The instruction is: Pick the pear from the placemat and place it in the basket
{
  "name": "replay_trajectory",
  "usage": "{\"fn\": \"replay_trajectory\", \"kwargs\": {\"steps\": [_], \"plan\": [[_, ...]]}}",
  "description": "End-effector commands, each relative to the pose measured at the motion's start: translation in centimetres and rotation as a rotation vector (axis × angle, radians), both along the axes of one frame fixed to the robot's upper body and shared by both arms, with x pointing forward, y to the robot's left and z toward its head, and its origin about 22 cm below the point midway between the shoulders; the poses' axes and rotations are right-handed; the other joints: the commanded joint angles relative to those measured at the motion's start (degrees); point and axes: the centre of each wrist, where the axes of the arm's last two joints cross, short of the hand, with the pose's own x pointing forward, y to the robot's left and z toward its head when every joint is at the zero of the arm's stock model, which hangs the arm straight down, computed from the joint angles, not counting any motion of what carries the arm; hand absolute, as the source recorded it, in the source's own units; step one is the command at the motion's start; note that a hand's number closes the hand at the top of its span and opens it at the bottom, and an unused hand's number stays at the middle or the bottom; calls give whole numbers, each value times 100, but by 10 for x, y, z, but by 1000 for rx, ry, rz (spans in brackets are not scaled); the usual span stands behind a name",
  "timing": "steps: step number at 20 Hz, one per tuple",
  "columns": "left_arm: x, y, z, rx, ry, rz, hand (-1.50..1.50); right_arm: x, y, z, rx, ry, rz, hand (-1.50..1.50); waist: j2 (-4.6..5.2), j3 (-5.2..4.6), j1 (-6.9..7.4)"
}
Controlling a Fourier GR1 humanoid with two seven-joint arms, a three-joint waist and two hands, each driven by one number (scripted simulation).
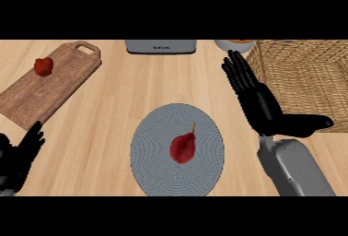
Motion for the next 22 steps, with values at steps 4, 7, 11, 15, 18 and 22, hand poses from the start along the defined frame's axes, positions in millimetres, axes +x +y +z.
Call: {"fn": "replay_trajectory", "kwargs": {"steps": [4,7,11,15,18,22], "plan": [[-12,-40,-30,-131,34,-64,0,16,37,20,60,18,-257,150,117,105,141],[-7,-77,-38,-167,74,-145,0,16,76,14,-233,-98,-139,150,136,91,249],[0,-86,-38,-182,103,-186,0,-1,134,-13,-241,-29,-265,-150,168,96,396],[-4,-77,-42,-162,105,-160,0,3,156,-16,-397,38,-418,-150,125,82,358],[-6,-74,-36,-161,93,-142,0,22,147,-24,-621,55,-536,-150,22,52,174],[-23,-58,-46,-151,128,-74,0,54,115,3,-890,86,-630,-150,-105,36,-75]]}}
